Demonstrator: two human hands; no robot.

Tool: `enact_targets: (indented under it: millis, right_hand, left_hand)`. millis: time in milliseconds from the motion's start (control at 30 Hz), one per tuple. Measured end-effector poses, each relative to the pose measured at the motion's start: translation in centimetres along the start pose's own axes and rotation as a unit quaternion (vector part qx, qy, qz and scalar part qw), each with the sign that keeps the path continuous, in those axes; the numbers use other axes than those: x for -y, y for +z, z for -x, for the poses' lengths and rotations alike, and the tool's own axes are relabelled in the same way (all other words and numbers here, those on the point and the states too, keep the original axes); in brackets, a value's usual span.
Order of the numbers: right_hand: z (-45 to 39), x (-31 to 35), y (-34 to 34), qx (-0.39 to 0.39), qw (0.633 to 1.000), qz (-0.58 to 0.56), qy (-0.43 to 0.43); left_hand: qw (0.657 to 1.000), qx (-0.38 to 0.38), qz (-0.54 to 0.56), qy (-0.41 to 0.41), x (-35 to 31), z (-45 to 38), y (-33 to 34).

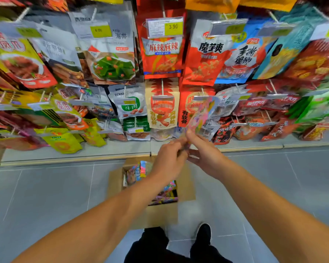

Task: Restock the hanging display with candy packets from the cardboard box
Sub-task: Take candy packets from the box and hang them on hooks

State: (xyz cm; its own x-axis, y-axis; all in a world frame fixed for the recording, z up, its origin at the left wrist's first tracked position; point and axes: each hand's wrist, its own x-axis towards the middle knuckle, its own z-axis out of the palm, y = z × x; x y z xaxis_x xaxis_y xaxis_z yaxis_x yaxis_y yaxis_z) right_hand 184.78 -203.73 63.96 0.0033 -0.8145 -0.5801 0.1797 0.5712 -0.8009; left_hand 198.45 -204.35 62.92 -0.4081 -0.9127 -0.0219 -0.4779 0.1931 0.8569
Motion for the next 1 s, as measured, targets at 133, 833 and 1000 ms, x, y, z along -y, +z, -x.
enact_targets:
  millis: [133, 833, 1000]
  right_hand:
    - [2.1, 0.2, -4.5, -0.096, 0.994, -0.026, -0.047]
    - [17.8, 3.0, -36.3, -0.096, 0.98, -0.102, -0.144]
    - [18.2, 4.7, -40.0, -0.093, 0.98, -0.117, -0.132]
  left_hand:
    - [0.993, 0.117, -0.014, 0.03, -2.7, 0.7, 3.7]
    - [0.979, 0.035, 0.188, -0.068, -23.6, -4.8, 22.3]
    - [0.969, 0.039, 0.233, -0.074, -25.5, -6.3, 24.9]
